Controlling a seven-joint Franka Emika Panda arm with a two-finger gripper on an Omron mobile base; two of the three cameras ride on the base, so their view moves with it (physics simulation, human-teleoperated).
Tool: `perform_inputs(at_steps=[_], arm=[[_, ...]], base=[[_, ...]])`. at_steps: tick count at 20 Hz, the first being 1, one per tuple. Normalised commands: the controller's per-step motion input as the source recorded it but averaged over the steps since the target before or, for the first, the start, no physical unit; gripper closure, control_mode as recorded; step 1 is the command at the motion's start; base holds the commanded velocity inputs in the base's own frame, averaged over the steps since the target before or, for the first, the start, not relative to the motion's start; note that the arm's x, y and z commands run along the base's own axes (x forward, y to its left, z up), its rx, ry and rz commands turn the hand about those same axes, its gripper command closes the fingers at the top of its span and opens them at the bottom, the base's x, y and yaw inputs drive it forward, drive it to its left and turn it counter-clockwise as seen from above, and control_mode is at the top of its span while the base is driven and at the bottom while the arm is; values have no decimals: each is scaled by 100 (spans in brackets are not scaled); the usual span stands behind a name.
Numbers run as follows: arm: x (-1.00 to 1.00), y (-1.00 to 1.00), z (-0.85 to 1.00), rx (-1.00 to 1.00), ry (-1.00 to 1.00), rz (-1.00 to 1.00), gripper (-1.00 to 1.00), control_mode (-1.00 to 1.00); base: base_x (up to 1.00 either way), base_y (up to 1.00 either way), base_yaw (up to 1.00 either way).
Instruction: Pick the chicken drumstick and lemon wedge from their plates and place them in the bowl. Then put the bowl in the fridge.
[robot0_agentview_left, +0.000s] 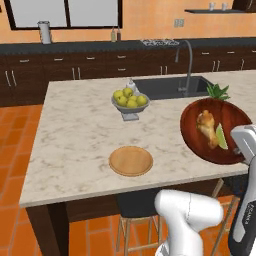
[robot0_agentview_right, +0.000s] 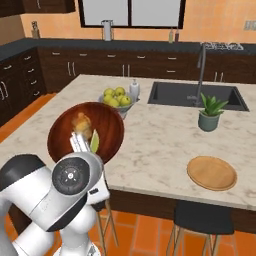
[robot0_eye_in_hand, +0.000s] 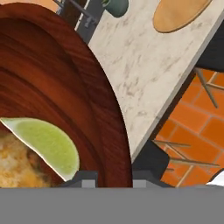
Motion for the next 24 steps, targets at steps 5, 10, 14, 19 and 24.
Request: perform_inputs(at_steps=[5,10,14,19,24], arm=[[0,0,0,0,0,0,100,100],[0,0,0,0,0,0,100,100],[0,0,0,0,0,0,100,100],[0,0,0,0,0,0,100,100],[0,0,0,0,0,0,100,100]], base=[[-67,-30,-5],[-21,-66,-44],[0,-12,-93],[0,0,-100],[49,-21,-76]])
